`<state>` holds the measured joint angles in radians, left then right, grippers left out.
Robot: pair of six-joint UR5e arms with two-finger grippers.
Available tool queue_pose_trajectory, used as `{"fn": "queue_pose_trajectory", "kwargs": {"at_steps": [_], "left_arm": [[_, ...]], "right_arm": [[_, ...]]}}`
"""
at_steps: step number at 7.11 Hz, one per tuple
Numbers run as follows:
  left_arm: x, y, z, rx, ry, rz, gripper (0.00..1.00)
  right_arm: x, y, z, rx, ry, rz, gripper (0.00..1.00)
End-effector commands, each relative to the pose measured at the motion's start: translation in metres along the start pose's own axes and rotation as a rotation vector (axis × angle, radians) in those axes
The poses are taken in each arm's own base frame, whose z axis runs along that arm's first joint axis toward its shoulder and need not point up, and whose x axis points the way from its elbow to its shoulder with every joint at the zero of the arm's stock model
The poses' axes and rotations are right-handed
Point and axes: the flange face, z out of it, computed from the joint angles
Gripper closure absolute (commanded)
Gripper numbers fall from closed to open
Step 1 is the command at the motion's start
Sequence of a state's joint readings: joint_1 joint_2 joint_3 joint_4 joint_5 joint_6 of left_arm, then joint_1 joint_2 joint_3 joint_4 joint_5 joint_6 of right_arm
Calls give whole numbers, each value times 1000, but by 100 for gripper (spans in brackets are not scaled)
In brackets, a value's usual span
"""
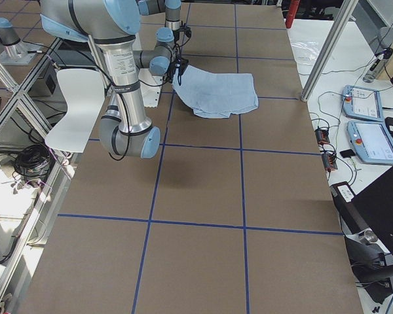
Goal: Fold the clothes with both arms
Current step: 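Lift the near edge with both grippers and fold it away from the robot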
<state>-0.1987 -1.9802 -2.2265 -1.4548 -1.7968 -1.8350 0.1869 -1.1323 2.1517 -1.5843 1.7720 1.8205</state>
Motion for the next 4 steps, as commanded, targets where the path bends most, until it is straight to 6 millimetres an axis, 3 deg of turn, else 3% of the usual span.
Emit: {"fn": "queue_pose_trajectory", "kwargs": {"at_steps": [1,2,3,4], "left_arm": [[-4,23,0,-37,-19,22,100],[-3,23,0,-38,-19,22,100],[-2,17,0,-29,-18,15,100],[1,-4,-8,5,-3,-2,100]], "right_arm": [[4,22,-30,-75,-31,-23,100],[1,23,-27,-70,-32,-25,100],[-1,2,-31,-31,-38,-9,100],[-5,-17,-38,10,-54,-3,100]]}}
